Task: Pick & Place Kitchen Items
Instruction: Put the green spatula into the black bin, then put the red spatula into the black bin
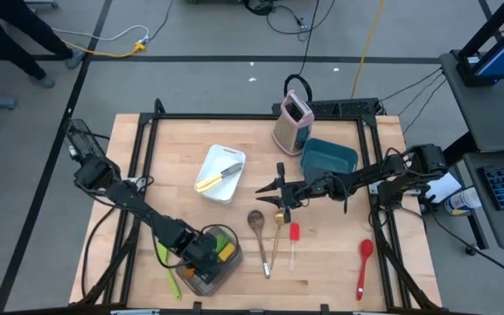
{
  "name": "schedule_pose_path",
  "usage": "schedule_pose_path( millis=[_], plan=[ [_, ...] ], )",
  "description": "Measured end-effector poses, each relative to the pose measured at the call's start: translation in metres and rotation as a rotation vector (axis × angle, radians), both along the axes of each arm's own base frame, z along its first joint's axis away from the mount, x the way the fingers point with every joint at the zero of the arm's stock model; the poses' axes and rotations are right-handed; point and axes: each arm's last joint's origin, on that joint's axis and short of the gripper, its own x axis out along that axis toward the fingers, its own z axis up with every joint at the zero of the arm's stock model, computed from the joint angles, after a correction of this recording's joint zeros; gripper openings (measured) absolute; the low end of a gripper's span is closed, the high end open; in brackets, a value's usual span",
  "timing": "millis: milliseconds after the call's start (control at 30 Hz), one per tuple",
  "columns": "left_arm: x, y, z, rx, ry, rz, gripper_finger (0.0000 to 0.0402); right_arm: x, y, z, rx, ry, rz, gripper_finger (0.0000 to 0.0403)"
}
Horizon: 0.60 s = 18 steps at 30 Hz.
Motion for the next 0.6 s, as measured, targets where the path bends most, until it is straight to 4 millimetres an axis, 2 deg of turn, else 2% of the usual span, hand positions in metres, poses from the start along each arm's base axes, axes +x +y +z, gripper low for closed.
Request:
schedule_pose_path(
  millis=[200, 400, 600],
  plan=[
    [0.005, 0.009, 0.004, -0.107, 0.056, -0.02, 0.0089, 0.0, 0.0, 0.0, 0.007, 0.007, -0.001, 0.0082],
    [0.008, 0.022, 0.009, -0.086, 0.04, -0.019, 0.009, 0.0, 0.0, -0.001, 0.055, 0.013, -0.004, 0.0082],
    [0.008, 0.03, 0.028, -0.087, -0.049, -0.01, 0.009, 0.0, 0.0, -0.001, 0.055, 0.02, -0.004, 0.0082]
  ],
)
